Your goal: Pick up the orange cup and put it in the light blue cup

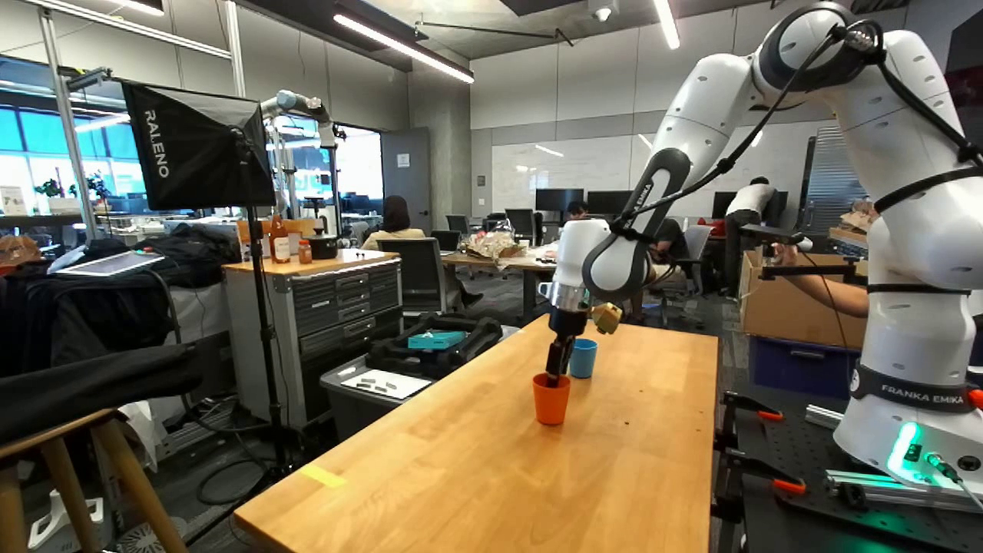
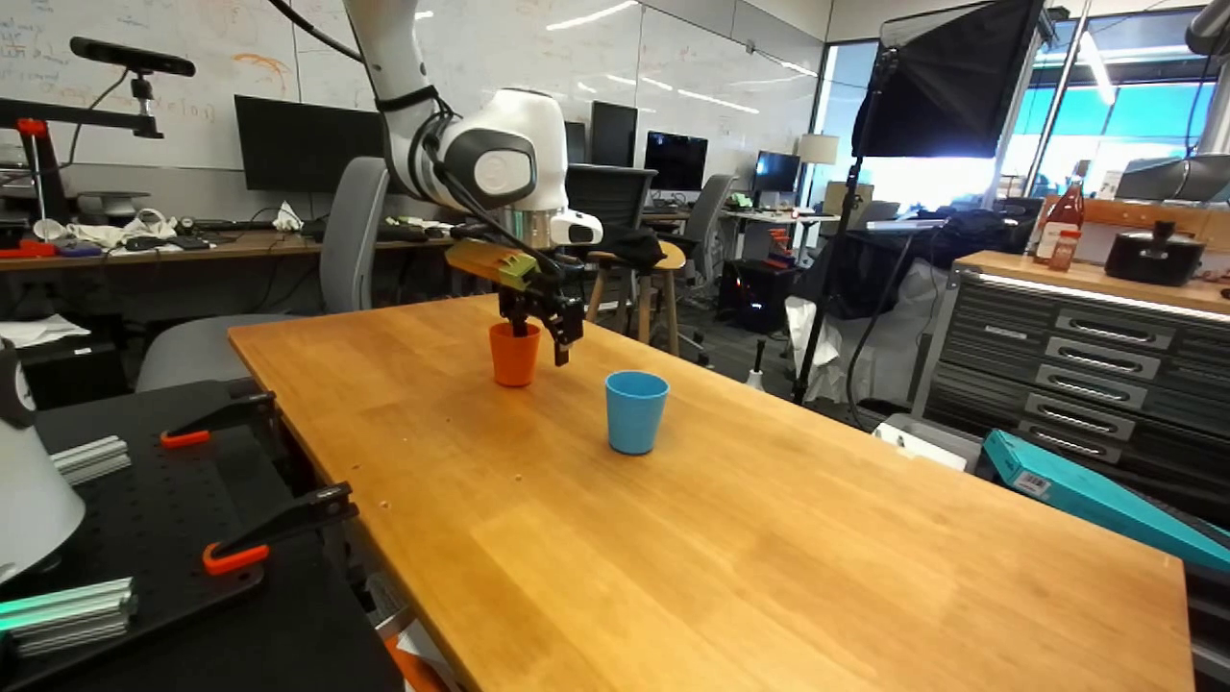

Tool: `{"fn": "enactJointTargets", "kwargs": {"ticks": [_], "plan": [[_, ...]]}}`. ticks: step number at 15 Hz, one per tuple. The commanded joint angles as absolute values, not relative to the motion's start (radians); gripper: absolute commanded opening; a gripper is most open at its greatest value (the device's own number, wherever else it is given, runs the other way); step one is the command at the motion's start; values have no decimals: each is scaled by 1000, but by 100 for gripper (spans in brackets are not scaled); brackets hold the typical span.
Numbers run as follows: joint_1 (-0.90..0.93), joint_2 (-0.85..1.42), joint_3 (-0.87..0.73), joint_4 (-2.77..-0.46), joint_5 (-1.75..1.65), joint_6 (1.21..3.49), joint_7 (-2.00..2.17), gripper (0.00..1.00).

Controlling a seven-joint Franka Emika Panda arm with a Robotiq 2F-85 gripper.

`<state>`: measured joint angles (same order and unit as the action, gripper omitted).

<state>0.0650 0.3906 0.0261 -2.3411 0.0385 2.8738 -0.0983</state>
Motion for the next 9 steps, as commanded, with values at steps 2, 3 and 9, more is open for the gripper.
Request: {"fn": "enactJointTargets", "kwargs": {"ticks": [2,3,9], "plan": [[62,441,12,-2298,-2,2899,-64,51],[63,444,12,-2295,-4,2897,-63,42],[72,447,2,-2294,-24,2900,-57,4]]}}
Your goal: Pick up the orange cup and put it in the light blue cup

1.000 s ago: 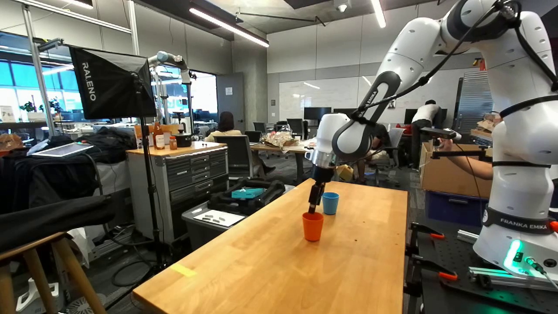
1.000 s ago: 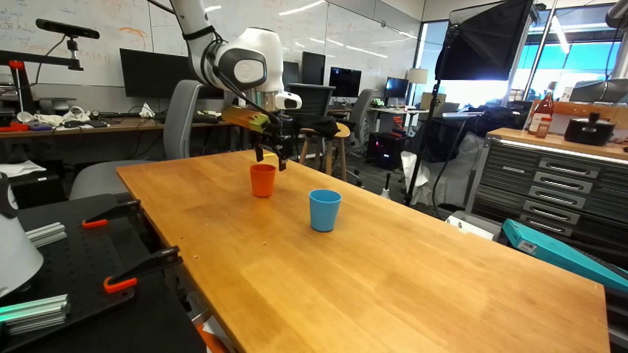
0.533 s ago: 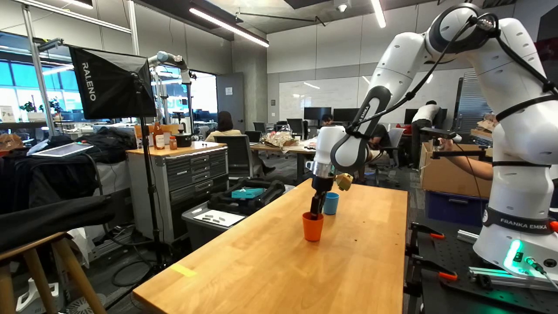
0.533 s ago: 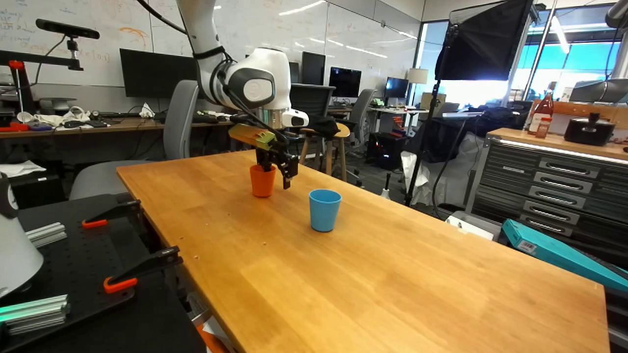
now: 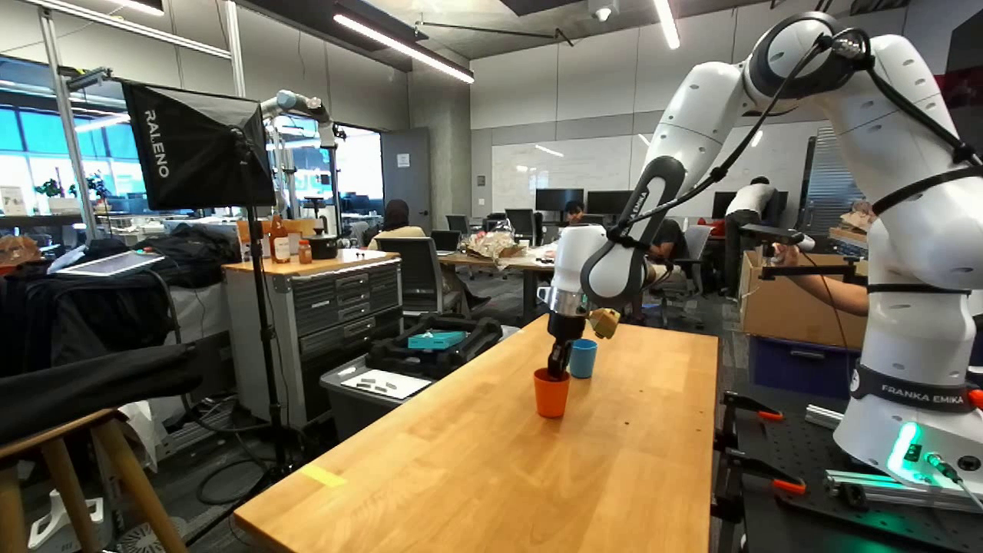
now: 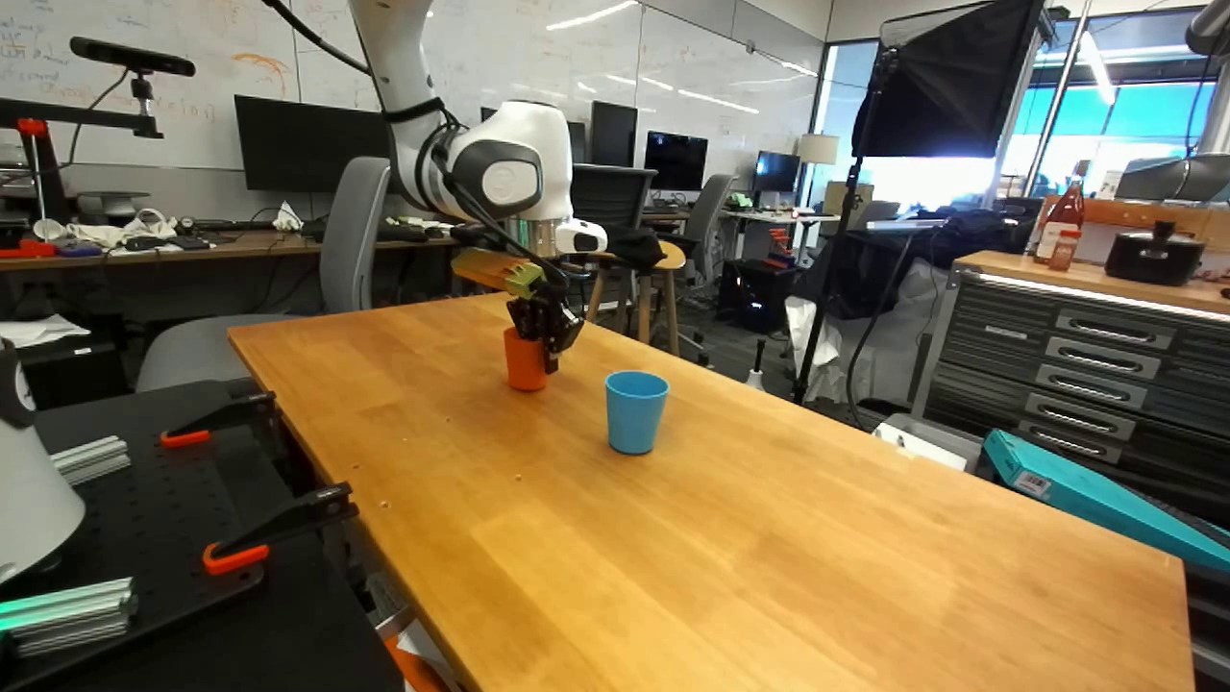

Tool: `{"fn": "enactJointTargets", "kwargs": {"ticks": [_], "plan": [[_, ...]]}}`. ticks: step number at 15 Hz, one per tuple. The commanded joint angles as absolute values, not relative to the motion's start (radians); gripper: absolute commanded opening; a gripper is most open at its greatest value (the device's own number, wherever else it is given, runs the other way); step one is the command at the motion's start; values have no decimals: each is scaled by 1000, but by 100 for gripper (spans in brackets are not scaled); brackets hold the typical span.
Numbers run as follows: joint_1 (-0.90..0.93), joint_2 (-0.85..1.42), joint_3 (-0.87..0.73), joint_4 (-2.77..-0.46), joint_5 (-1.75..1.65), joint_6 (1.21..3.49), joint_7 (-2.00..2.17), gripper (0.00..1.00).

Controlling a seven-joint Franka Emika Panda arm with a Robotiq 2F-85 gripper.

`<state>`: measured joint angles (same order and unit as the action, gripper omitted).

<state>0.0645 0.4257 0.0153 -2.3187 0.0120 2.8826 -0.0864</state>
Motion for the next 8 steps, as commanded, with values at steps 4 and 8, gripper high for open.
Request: {"fn": "enactJointTargets", "kwargs": {"ticks": [4,8], "plan": [[78,440,-12,-2287,-44,2889,-50,5],[89,408,-50,-2252,-79,2842,-21,5]]}}
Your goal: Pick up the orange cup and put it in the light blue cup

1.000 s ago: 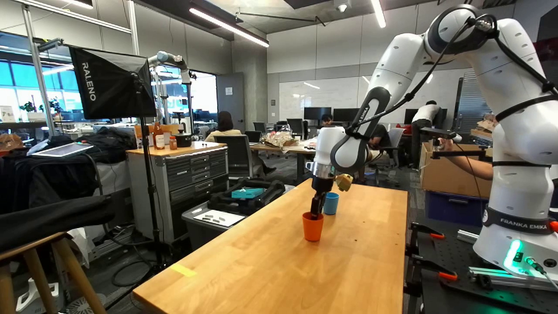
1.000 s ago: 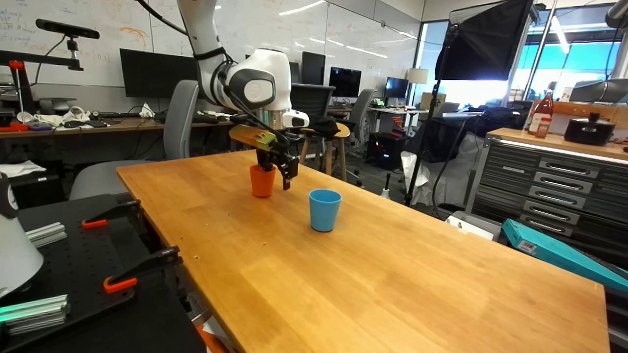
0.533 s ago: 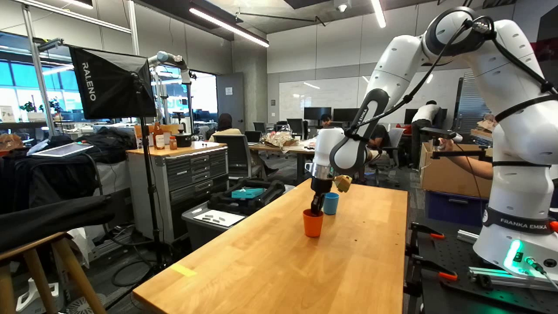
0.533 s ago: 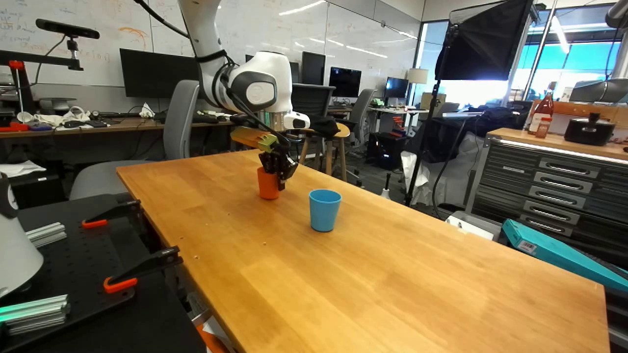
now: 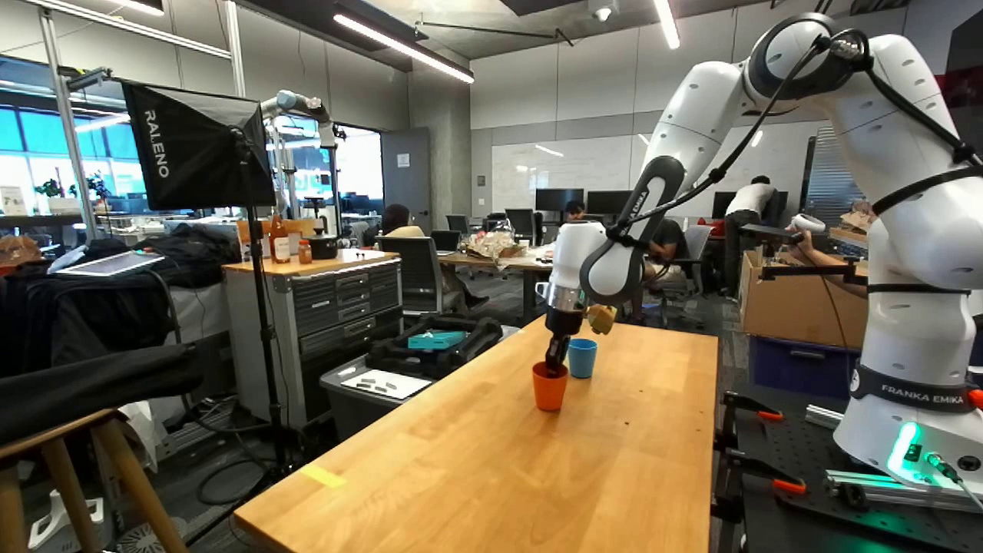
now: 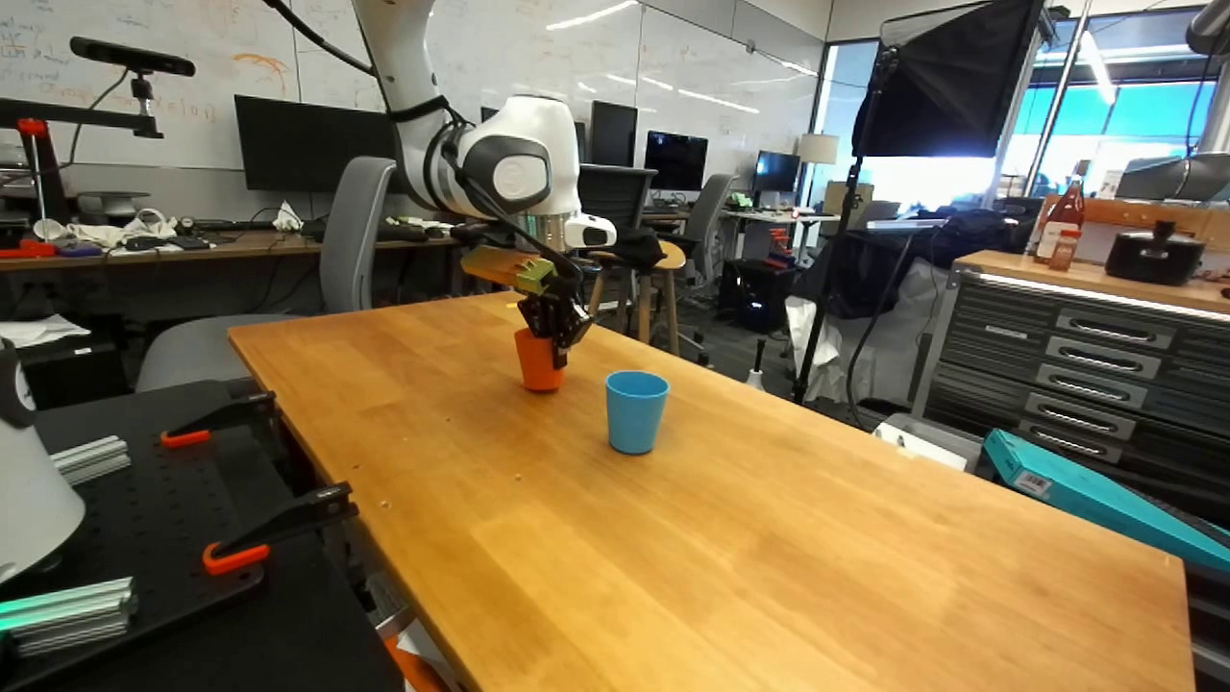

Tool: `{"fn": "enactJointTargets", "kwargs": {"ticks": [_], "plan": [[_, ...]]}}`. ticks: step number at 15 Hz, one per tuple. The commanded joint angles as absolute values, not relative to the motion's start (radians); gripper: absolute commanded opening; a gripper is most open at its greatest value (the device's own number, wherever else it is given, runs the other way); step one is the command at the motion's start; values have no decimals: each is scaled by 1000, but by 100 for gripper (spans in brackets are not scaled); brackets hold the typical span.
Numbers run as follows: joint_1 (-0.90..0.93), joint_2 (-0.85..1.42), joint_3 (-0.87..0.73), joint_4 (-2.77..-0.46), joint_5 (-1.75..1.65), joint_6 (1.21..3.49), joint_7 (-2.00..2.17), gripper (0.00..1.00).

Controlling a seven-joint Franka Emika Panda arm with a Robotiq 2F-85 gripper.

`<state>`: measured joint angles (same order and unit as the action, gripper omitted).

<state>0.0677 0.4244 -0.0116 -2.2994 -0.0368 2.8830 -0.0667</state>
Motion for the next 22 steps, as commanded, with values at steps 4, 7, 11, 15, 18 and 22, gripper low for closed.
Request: {"fn": "enactJointTargets", "kwargs": {"ticks": [4,7,11,15,18,22], "plan": [[73,349,-74,-2183,-88,2783,-1,5],[73,307,-123,-2129,-119,2726,49,5],[57,274,-205,-2071,-218,2631,157,5],[11,265,-239,-2041,-262,2516,198,5],[-23,255,-227,-2039,-241,2407,182,5],[-44,227,-207,-2057,-225,2281,159,5]]}}
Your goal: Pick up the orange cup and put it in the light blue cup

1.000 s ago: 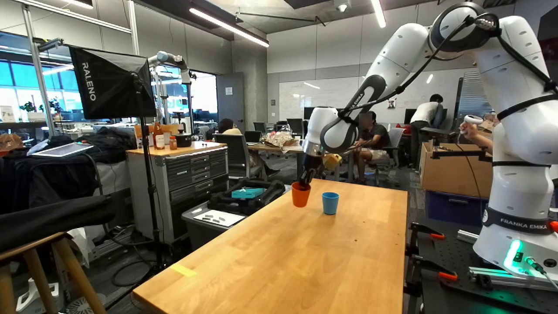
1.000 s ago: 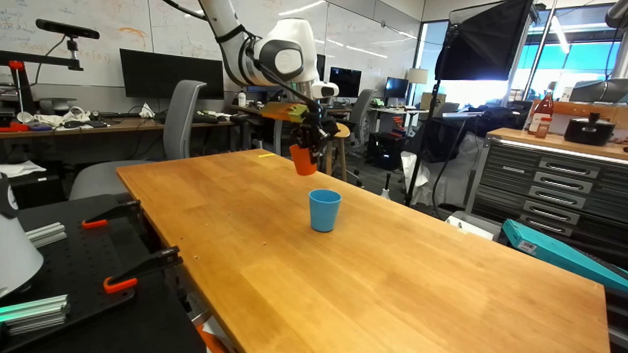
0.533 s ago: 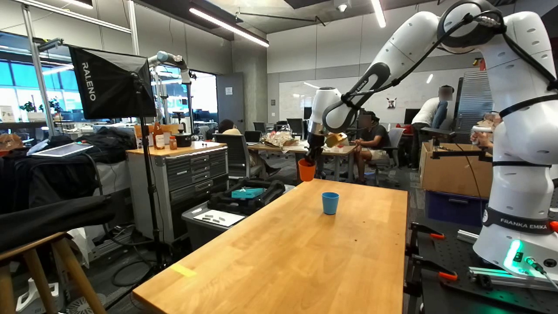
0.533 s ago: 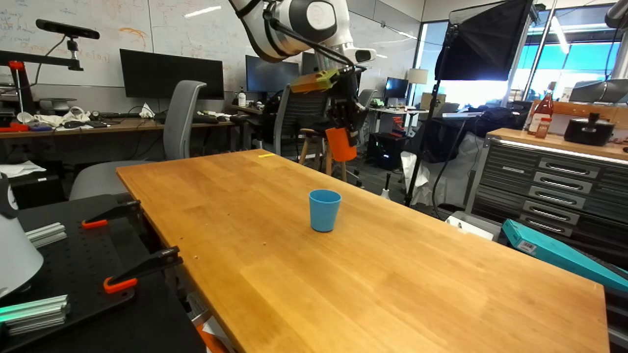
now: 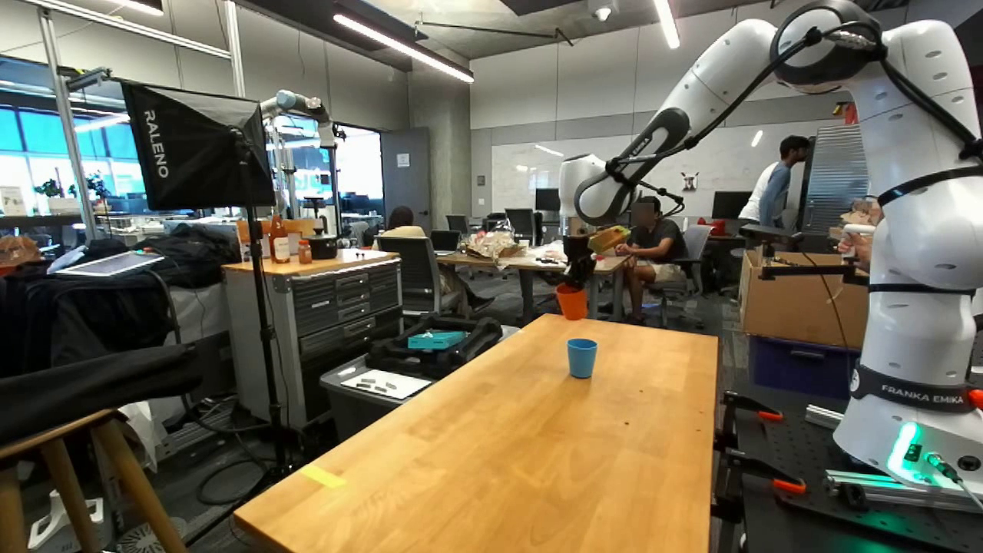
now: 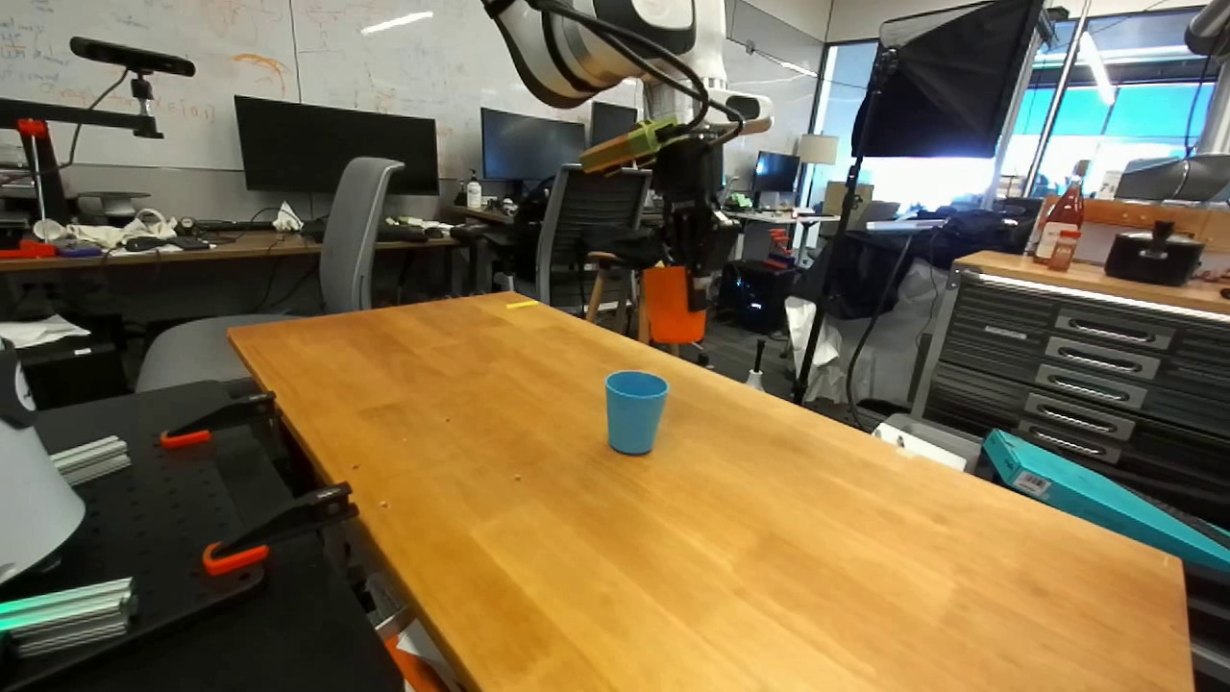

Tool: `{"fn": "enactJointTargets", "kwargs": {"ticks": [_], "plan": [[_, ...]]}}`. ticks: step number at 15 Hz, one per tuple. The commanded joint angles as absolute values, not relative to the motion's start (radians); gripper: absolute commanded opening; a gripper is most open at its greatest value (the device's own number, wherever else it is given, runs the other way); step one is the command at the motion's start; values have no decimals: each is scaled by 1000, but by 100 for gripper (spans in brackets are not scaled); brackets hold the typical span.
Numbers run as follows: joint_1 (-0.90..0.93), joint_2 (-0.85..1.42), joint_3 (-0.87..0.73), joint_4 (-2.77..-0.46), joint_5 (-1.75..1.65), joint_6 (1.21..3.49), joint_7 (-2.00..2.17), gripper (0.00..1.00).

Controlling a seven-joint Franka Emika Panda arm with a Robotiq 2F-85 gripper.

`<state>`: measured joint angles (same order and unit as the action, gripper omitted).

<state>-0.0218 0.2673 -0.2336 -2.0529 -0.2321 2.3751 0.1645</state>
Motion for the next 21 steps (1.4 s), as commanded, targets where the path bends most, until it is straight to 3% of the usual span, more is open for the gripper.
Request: {"fn": "enactJointTargets", "kwargs": {"ticks": [1,21], "plan": [[-50,221,-201,-2064,-219,2279,140,5],[-90,277,-152,-2133,-150,2359,67,5]]}}
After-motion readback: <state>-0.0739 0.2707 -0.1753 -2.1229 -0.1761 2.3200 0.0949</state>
